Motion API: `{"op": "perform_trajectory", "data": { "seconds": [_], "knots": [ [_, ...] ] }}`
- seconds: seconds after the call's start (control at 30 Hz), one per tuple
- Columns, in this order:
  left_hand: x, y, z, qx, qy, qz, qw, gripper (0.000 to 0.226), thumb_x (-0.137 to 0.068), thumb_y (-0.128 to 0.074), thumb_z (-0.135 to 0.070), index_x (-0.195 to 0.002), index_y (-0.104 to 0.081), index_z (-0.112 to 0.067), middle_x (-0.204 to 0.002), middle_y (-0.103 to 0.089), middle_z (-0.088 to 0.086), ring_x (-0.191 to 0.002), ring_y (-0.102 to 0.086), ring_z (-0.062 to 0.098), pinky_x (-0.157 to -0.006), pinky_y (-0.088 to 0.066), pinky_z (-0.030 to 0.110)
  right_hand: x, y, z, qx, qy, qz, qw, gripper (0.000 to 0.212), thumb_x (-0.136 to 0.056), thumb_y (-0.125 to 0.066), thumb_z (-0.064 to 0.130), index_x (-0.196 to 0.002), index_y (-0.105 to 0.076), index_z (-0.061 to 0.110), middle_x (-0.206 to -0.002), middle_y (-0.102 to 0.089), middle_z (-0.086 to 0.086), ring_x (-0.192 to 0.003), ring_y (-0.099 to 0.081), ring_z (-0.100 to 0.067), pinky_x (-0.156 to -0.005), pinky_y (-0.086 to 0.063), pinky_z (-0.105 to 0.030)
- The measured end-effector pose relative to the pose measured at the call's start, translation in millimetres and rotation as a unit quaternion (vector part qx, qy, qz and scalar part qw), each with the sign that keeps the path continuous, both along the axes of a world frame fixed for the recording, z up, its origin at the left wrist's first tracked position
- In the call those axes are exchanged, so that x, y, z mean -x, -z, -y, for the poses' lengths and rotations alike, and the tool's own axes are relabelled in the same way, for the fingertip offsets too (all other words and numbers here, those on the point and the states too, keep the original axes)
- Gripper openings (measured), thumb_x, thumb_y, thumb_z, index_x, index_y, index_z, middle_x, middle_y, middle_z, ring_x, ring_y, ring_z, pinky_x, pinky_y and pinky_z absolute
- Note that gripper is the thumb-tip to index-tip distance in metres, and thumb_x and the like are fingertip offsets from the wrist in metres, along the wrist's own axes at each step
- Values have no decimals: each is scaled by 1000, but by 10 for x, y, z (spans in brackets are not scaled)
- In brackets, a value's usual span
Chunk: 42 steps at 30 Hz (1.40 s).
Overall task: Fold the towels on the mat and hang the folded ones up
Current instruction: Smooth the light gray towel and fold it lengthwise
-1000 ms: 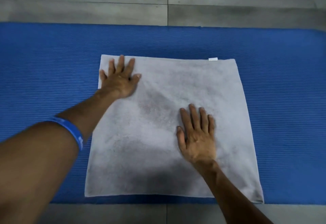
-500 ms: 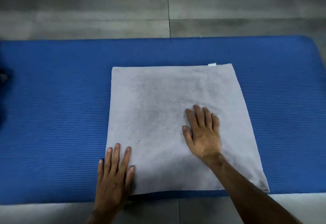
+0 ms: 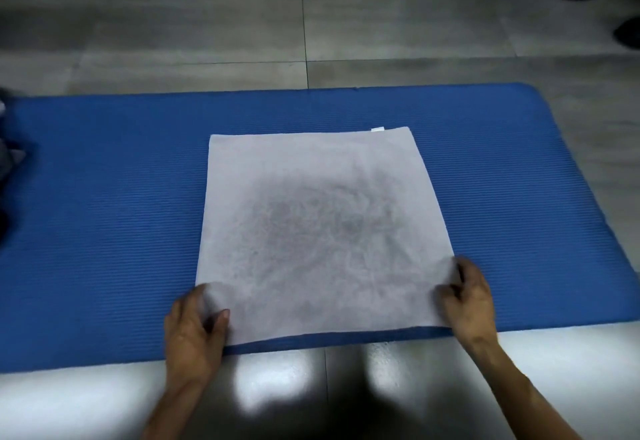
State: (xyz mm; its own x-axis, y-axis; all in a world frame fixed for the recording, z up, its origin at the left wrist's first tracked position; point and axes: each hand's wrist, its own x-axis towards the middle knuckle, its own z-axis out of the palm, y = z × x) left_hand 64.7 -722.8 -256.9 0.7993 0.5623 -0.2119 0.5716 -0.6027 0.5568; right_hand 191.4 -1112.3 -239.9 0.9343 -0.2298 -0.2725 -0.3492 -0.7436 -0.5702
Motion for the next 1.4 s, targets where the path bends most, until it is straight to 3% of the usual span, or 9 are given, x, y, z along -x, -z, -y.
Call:
{"op": "perform_trajectory", "data": {
  "seconds": [0.13, 0.23, 0.4, 0.57, 0.73, 0.93, 1.1, 1.27, 1.4],
  "knots": [
    [-97, -105, 70, 136, -121, 9, 983, 57, -82, -74, -13, -132, -46, -15, -117, -58, 2, -101, -56, 24, -96, -47, 42, 57, -189, 102, -242, 115, -96, 959, 33, -88, -64, 5, -117, -57, 19, -109, -66, -1, -91, -61, -11, -73, -49, -25],
    [-149, -103, -51, 205, -180, -27, 962, 31, -80, -77, -15, -106, -61, -10, -106, -66, 9, -94, -62, 28, -93, -50, 42, 79, -261, 77, -298, 146, -174, 927, 17, -87, -67, 16, -104, -64, 14, -98, -70, -3, -86, -62, -16, -62, -46, -31],
    [-83, -187, -221, 257, -212, -4, 943, 17, -81, -75, -15, -78, -63, -3, -81, -63, 8, -76, -55, 22, -75, -44, 28, 17, -360, 127, -389, 171, -128, 896, 15, -83, -69, 16, -88, -55, 18, -89, -64, -5, -86, -61, -20, -69, -46, -33],
    [30, -203, -228, 312, -203, -6, 928, 15, -86, -70, -15, -77, -62, -6, -80, -59, 8, -78, -55, 22, -76, -52, 38, 66, -376, 136, -300, 129, -204, 923, 13, -89, -65, 27, -98, -66, 18, -94, -70, 0, -90, -63, -22, -78, -51, -37],
    [74, -230, -213, 325, -193, -21, 926, 14, -84, -70, -6, -93, -66, 4, -95, -66, 15, -83, -60, 23, -69, -53, 31, 84, -311, 207, -267, 125, -210, 932, 30, -88, -68, 37, -109, -66, 15, -108, -69, -3, -99, -63, -20, -79, -56, -38],
    [168, -433, -366, 400, -163, -81, 898, 19, -78, -71, 2, -97, -69, 4, -97, -72, 17, -86, -67, 31, -64, -58, 19, 123, -435, 353, -346, 196, -151, 905, 4, -83, -71, 6, -87, -69, 4, -102, -71, -16, -83, -67, -22, -78, -55, -34],
    [341, -639, -545, 466, -126, -153, 863, 33, -69, -73, -6, -100, -63, -5, -93, -69, 9, -78, -69, 24, -69, -53, 29, 428, -566, 494, -401, 196, -209, 870, 43, -56, -85, 9, -90, -59, 12, -90, -71, -11, -73, -71, -18, -74, -52, -37],
    [378, -840, -565, 551, -207, -79, 805, 24, -72, -62, 2, -91, -58, -12, -73, -68, 5, -51, -63, 14, -50, -53, 20, 537, -695, 514, -501, 214, -236, 805, 21, -76, -67, 3, -95, -63, 8, -93, -68, -9, -72, -71, -13, -70, -59, -28],
    [-100, -964, -592, 551, -259, -5, 793, 15, -94, -48, -7, -88, -59, -16, -60, -66, -2, -47, -61, 5, -49, -52, 14, 32, -909, 310, -520, 217, -220, 796, 18, -71, -70, 9, -88, -64, 7, -71, -70, -5, -56, -67, -12, -56, -58, -23]
  ]
}}
